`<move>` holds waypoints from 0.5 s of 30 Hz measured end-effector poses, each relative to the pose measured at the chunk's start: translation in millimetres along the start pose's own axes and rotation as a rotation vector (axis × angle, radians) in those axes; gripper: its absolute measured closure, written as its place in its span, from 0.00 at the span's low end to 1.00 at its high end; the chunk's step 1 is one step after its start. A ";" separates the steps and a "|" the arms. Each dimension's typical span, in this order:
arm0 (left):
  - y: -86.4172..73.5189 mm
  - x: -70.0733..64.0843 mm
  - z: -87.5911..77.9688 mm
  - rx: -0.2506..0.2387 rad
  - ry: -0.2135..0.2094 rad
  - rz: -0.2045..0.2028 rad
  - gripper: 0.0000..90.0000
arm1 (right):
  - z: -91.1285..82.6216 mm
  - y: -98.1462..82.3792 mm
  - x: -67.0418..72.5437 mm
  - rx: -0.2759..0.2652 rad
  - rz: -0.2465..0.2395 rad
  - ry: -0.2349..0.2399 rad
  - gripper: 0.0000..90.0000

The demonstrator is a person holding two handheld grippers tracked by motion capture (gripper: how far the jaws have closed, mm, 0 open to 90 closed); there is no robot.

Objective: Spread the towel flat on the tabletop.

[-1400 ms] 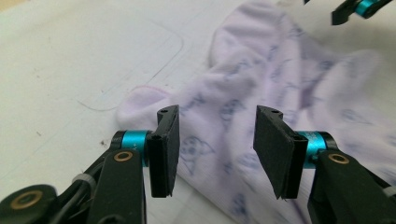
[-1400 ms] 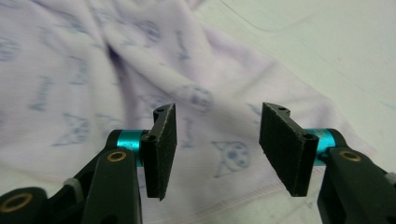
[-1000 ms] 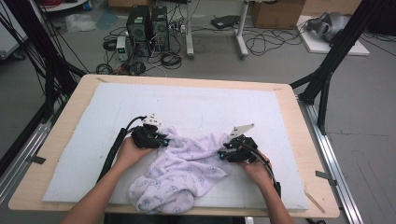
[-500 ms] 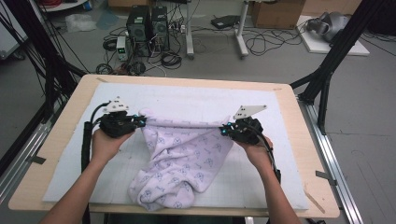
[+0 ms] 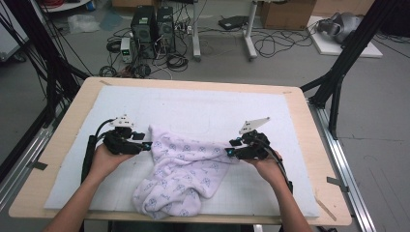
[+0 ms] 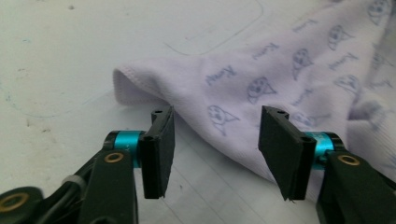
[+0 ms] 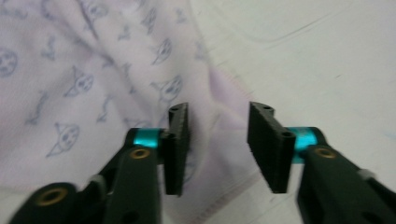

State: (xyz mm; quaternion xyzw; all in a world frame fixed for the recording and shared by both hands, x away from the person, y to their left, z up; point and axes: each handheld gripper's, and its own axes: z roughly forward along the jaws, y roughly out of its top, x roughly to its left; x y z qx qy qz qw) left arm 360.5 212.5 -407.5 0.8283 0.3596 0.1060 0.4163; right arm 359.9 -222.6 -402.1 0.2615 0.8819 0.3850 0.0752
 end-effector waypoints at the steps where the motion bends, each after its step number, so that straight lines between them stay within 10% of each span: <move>1: 0.2 2.1 4.2 0.007 0.005 -0.008 0.50 | -0.5 0.1 -1.9 -0.009 0.010 -0.015 0.56; 6: -0.5 -0.2 35.4 0.077 0.014 -0.001 0.48 | 16.6 -6.0 -13.5 0.051 0.077 0.019 0.54; 11: -0.9 -2.0 45.8 0.086 -0.004 0.008 0.90 | 31.6 -7.3 -10.3 0.112 0.078 0.089 0.73; 15: 1.2 -6.0 37.5 0.111 0.016 0.055 0.95 | 31.7 -6.3 -8.2 0.119 0.057 0.135 0.89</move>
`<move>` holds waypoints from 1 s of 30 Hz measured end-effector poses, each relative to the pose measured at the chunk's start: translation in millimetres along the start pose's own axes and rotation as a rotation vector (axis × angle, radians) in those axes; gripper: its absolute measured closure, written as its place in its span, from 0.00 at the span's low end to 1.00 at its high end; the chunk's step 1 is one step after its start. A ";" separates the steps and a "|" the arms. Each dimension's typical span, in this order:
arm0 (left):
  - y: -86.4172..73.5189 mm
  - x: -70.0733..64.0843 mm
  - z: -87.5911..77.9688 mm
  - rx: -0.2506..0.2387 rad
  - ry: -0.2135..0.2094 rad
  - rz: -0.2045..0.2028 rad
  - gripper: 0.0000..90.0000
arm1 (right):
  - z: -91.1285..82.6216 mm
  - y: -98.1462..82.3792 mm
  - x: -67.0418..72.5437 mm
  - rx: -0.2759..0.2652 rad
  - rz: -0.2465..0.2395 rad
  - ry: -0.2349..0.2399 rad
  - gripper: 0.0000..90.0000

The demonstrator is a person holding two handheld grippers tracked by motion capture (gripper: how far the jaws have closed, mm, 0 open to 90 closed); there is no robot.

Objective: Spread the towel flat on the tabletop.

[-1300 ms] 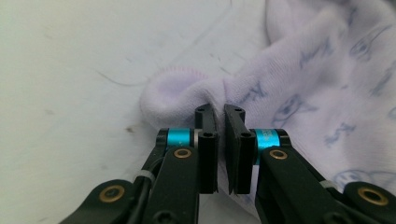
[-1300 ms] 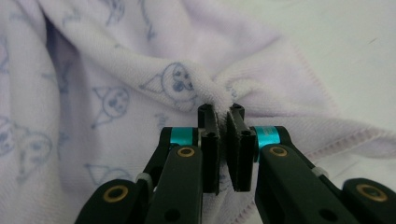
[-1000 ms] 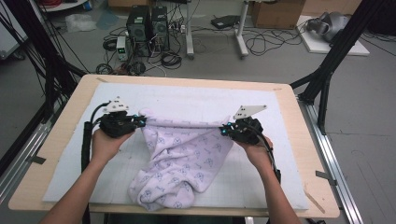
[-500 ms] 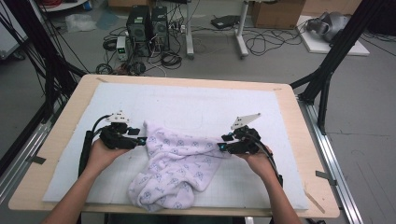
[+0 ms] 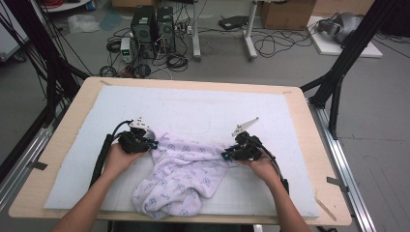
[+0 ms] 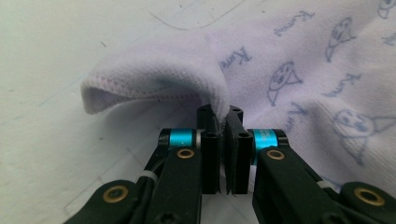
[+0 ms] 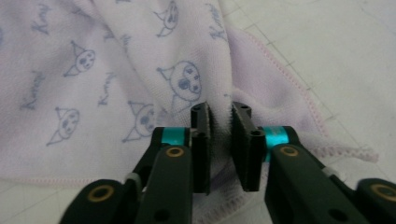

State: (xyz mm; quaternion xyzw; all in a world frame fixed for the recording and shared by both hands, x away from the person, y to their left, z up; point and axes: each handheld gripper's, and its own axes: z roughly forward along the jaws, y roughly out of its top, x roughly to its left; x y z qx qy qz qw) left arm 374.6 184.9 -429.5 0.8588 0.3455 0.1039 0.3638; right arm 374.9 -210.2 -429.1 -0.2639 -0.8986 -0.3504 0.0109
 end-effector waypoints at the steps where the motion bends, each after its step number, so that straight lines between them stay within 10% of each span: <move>1: 0.8 -0.4 -4.2 -0.013 0.002 -0.001 0.96 | -2.2 0.8 0.6 -0.002 -0.014 -0.004 0.90; 7: 18.5 7.8 -30.5 -0.115 -0.002 -0.048 0.96 | -26.7 17.8 1.1 -0.075 -0.050 -0.060 0.92; 12: 75.4 21.5 -63.0 -0.224 0.100 -0.030 0.97 | -67.6 66.3 -10.6 -0.131 -0.087 -0.164 0.93; 15: 114.5 31.6 -72.1 -0.298 0.212 -0.036 0.92 | -92.0 108.7 -25.5 -0.193 -0.113 -0.331 0.88; 16: 122.6 33.9 -70.4 -0.289 0.263 -0.037 0.66 | -95.2 127.9 -36.4 -0.201 -0.069 -0.488 0.69; 22: 101.4 40.4 -48.1 -0.217 0.187 -0.048 0.59 | -72.5 115.9 -48.8 -0.209 -0.008 -0.379 0.61; 30: 35.0 20.8 -30.6 -0.165 0.095 -0.019 0.54 | -38.9 66.3 -13.3 -0.169 -0.072 -0.254 0.56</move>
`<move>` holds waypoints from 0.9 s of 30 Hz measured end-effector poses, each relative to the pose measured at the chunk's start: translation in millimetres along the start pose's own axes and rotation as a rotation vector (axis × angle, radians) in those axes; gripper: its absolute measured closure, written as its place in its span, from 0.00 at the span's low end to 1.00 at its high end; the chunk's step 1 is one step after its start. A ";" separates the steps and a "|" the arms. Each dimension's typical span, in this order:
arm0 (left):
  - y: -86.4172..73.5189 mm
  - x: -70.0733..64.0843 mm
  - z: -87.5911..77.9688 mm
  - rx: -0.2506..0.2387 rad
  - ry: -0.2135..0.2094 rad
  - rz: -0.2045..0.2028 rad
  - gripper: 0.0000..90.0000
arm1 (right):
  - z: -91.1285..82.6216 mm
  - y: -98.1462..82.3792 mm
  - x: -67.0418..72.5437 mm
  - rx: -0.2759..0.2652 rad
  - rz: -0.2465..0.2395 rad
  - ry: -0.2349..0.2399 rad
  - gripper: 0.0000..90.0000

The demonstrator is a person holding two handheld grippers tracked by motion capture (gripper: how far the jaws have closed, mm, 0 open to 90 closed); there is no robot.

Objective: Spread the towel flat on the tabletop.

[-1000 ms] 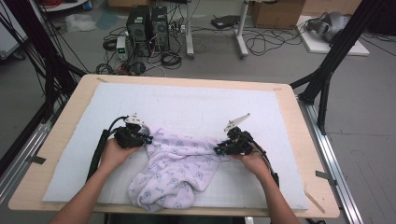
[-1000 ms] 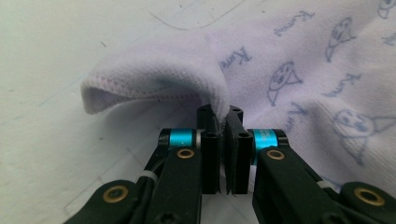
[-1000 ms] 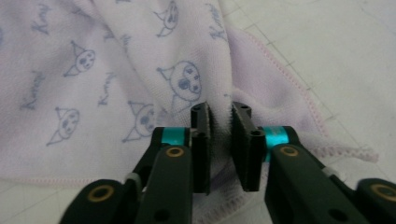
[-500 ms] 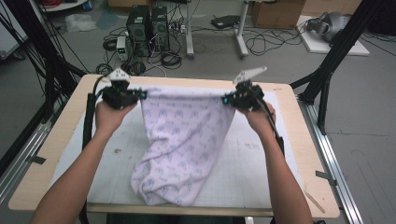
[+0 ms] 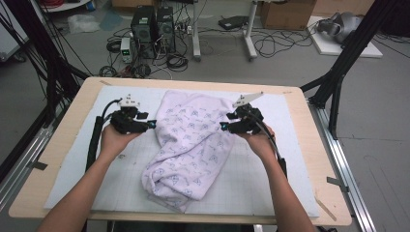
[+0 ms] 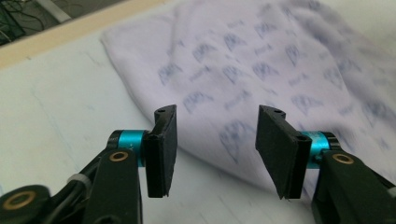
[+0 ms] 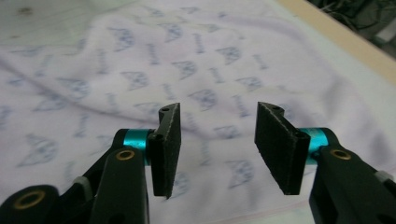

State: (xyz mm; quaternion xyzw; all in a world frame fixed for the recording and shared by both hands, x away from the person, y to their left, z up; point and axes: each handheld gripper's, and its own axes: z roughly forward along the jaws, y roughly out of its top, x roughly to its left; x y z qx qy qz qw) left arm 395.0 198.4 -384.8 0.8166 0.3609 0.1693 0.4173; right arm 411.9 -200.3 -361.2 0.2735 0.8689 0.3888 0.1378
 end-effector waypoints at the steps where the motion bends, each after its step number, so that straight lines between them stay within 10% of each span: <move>1: -6.2 -3.9 -1.7 0.004 -0.007 0.011 0.53 | -1.3 -4.6 5.9 -0.003 0.005 0.016 0.55; 14: -58.3 -48.9 -25.2 -0.009 -0.214 0.040 0.52 | -3.4 -54.9 87.1 -0.009 -0.030 0.228 0.48; 27: -69.1 -73.8 0.2 0.116 -0.360 0.110 0.86 | 29.2 -73.8 115.3 0.106 -0.066 0.234 0.61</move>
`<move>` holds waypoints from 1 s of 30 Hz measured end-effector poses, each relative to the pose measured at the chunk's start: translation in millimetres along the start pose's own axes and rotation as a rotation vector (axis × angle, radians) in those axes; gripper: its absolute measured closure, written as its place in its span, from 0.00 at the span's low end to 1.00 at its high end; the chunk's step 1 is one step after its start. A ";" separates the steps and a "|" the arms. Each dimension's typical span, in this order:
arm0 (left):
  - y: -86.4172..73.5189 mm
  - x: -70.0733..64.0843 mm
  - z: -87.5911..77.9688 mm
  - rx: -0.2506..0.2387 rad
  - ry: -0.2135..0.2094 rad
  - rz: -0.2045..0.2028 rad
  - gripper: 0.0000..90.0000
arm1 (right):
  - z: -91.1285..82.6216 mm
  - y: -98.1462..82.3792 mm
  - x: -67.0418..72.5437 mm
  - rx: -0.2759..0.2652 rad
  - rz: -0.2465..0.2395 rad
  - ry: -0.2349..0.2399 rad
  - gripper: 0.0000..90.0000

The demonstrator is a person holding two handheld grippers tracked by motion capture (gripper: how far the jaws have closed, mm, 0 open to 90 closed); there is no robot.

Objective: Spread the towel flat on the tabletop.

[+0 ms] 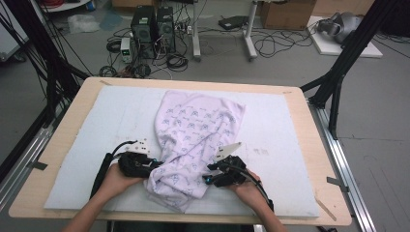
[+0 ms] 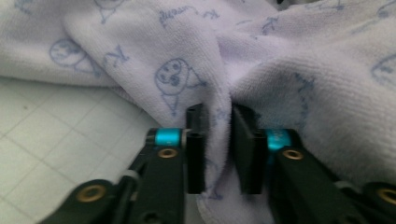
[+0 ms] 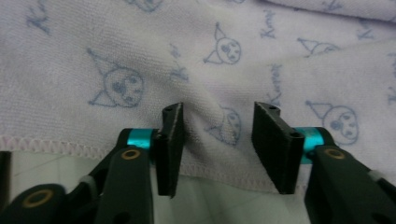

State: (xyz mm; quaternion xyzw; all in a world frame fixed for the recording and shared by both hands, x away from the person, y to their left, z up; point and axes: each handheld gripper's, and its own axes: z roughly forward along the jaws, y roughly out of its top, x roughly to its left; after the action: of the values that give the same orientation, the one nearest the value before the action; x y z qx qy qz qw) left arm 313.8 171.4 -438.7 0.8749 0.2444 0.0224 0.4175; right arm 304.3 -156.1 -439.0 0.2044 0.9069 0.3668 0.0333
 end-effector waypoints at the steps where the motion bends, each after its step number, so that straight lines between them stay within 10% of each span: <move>1: 0.8 0.1 0.7 -0.004 -0.008 0.000 0.89 | 0.3 0.0 1.0 -0.001 -0.006 -0.017 0.65; 5: 1.8 0.5 -1.5 -0.009 0.006 -0.012 0.94 | -3.2 -2.8 -2.3 -0.010 0.012 -0.014 0.96; 15: 28.1 -5.8 -42.6 -0.162 0.070 -0.021 0.93 | -57.7 6.3 -24.7 -0.112 0.028 -0.118 0.97; 19: 31.7 -5.8 -38.5 -0.177 0.057 -0.034 0.70 | -80.7 0.9 -53.0 -0.082 0.069 -0.198 0.97; 25: 22.4 1.7 -26.6 -0.145 0.061 -0.056 0.61 | -70.0 -32.5 -89.8 0.037 0.187 -0.260 0.97; 30: 16.0 7.0 -28.9 -0.133 0.068 -0.064 0.62 | -66.5 -36.5 -89.1 0.006 0.199 -0.252 0.89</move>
State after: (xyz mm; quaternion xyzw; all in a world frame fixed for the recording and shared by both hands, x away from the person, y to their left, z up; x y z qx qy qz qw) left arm 319.5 186.8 -409.2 0.8356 0.2843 0.0552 0.4668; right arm 359.1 -258.3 -423.3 0.3377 0.8720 0.3371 0.1096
